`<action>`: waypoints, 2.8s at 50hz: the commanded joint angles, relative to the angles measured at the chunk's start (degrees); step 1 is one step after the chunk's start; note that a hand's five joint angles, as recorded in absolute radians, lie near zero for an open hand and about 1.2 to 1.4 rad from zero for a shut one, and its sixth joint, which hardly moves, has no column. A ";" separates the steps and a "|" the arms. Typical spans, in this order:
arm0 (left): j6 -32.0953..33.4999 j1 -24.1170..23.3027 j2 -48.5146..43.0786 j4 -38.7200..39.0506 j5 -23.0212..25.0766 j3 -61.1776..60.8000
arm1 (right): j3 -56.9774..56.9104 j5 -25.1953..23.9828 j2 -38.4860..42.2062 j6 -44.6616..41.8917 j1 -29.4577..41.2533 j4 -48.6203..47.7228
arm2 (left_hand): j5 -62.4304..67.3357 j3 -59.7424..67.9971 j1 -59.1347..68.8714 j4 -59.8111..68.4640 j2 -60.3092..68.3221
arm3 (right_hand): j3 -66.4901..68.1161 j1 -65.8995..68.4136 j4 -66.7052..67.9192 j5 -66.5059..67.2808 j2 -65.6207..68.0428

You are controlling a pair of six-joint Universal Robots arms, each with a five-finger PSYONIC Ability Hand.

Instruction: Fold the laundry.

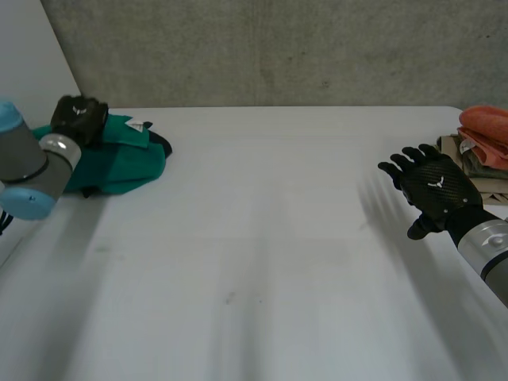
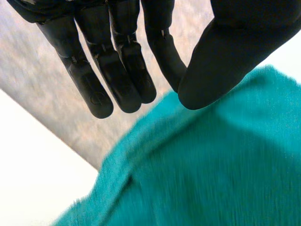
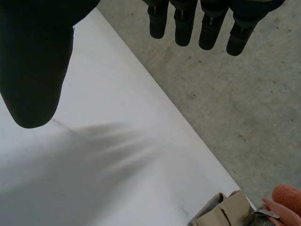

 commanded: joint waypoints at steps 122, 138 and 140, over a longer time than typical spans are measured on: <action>-20.06 -22.17 32.80 -2.62 -5.07 -50.44 | -0.44 14.94 3.10 12.82 6.15 21.13 | -49.46 -51.46 -50.04 -51.95 -51.70 | 4.51 2.94 4.38 4.14 4.29; -20.14 -22.87 35.00 -1.49 -4.98 -52.02 | -5.09 20.12 -1.09 10.72 9.14 6.80 | -51.14 -53.14 -51.71 -53.63 -53.38 | 67.86 66.30 67.74 67.50 67.65; -20.15 -22.87 35.00 -0.78 -4.89 -51.84 | -6.67 20.12 -5.31 10.36 10.28 7.33 | -51.65 -53.65 -52.22 -54.14 -53.89 | 67.86 66.30 67.74 67.50 67.65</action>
